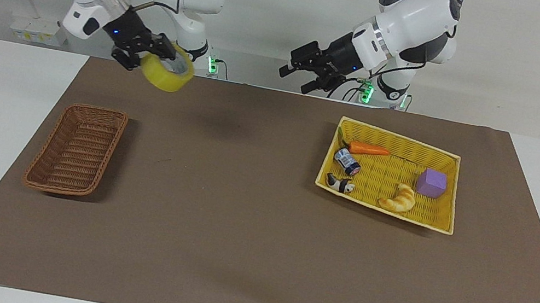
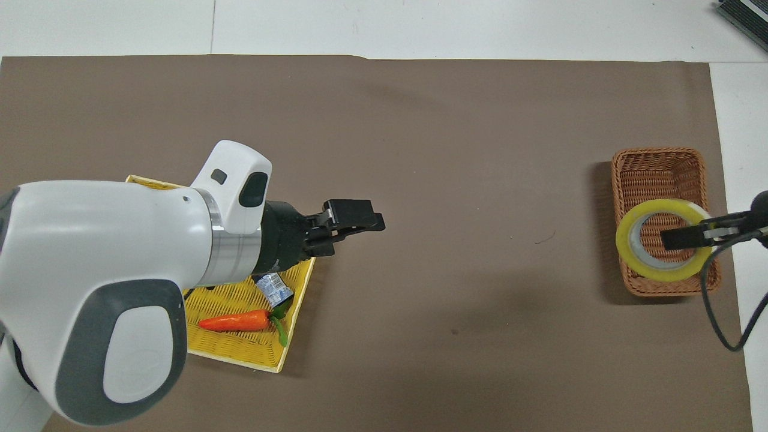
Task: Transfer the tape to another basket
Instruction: 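Carry the tape to the wicker basket while the left gripper withdraws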
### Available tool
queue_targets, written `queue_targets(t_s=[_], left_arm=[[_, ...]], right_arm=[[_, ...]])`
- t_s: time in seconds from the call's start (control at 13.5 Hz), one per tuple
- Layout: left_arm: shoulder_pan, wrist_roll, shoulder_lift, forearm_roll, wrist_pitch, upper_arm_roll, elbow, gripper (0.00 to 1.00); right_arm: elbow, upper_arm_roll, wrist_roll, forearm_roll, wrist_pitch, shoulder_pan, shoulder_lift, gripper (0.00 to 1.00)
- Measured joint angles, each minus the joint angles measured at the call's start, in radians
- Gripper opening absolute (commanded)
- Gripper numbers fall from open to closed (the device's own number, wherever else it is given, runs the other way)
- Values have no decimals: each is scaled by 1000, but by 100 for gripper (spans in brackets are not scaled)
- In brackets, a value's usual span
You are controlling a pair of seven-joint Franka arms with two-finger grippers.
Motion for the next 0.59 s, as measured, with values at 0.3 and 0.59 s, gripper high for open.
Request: queue_targets(t_s=[0.3,0.59], left_arm=[[97,8,1,286,-107,4,0,100],[228,167,1,455,-157,4,0,100]], right_arm=[[-14,0,-199,-5,297,-100,259,0],[7,-1,-271,-9,341,-148,327,0]])
